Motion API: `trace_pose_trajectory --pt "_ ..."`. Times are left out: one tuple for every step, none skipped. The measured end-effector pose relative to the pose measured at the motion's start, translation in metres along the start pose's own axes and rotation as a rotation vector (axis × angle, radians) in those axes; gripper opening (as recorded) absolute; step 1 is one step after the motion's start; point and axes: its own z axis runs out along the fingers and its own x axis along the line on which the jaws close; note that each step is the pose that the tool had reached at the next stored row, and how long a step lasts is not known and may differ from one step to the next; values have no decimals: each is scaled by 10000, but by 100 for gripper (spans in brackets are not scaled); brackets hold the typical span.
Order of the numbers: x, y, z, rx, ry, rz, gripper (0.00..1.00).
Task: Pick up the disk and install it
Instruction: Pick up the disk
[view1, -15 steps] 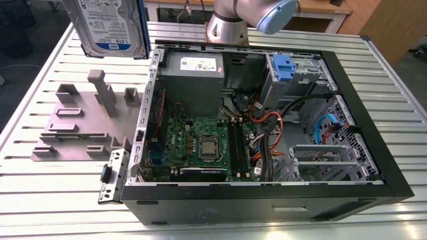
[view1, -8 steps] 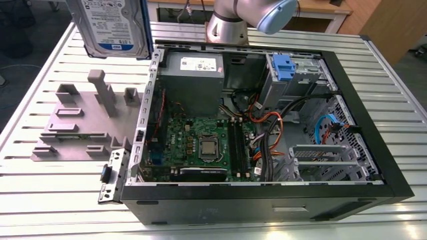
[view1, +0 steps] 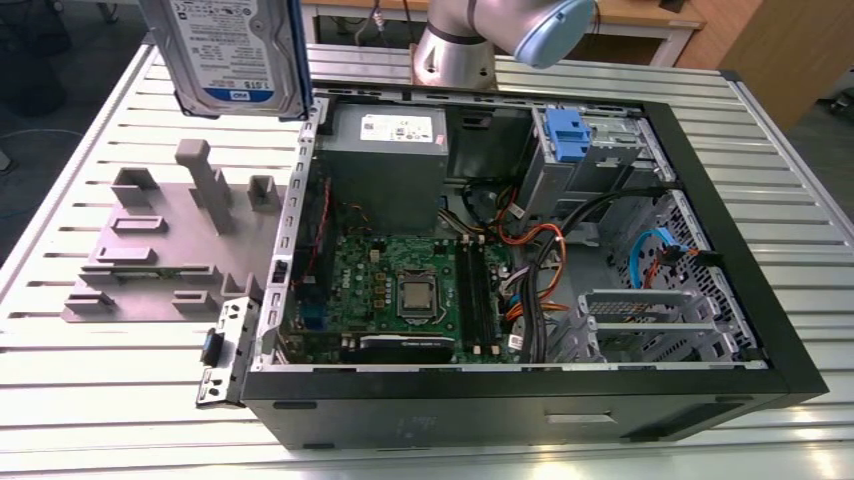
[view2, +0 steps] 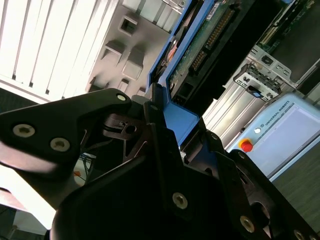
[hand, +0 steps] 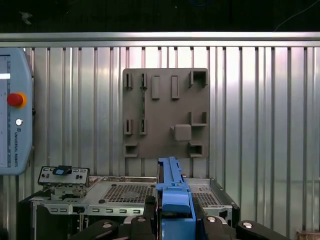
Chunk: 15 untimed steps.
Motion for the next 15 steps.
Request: trace_pose_trajectory --pt "1 -7 0 -1 1 0 36" --pt "2 -13 0 0 0 0 36" --pt "4 -21 0 0 0 0 36" --pt "5 -27 0 0 0 0 36" --pt "6 -33 1 0 0 0 36" --pt "7 -40 1 1 -1 0 36" --pt "9 -46 1 0 0 0 36" --pt "10 -51 1 1 0 1 36" --pt "12 -58 1 0 0 0 36" --pt "13 -64 1 0 0 0 36" --pt "14 -72 1 -1 1 0 36" --pt "15 -80 2 0 0 0 36" --pt "16 -89 1 0 1 0 36" --pt "18 -96 1 0 0 0 36" --pt "21 -102 2 0 0 0 36"
